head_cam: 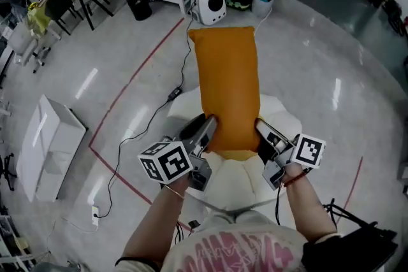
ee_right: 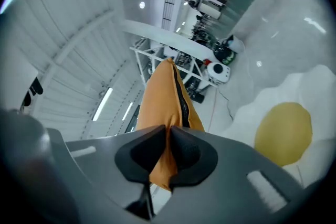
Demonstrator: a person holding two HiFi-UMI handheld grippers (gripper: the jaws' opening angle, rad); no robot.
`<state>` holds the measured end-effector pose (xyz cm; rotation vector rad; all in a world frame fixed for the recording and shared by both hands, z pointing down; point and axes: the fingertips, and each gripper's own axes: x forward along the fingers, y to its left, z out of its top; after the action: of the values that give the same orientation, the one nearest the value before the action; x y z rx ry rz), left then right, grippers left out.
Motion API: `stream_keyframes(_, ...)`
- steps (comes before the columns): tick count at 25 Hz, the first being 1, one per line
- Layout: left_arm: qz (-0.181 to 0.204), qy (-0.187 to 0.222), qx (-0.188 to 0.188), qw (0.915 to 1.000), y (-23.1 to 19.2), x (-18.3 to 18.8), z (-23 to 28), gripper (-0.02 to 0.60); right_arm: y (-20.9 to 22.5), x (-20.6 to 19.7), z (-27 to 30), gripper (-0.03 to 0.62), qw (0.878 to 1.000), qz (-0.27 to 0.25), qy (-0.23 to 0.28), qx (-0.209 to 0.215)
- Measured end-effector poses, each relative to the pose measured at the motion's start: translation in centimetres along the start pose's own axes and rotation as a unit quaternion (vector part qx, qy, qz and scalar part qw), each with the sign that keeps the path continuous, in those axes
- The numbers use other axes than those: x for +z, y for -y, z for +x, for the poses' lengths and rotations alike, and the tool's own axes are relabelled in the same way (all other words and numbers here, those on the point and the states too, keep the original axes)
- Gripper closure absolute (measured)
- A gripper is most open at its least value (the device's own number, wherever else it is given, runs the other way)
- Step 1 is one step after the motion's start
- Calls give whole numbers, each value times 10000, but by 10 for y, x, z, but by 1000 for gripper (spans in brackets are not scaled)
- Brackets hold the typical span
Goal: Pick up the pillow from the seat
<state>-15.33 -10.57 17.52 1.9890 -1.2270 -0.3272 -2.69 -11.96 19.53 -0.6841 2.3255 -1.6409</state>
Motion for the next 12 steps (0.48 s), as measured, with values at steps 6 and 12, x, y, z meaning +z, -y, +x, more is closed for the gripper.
stream_keyframes(6,1422,1316,-666,9788,118,111,-82,443,-166,25,-2,563,9780,-1557,259,1367)
stream_keyframes(12,2464,2181,-1130,9375,208,174,-140,443,-287,41,-17,562,9342,-2423,335,2597)
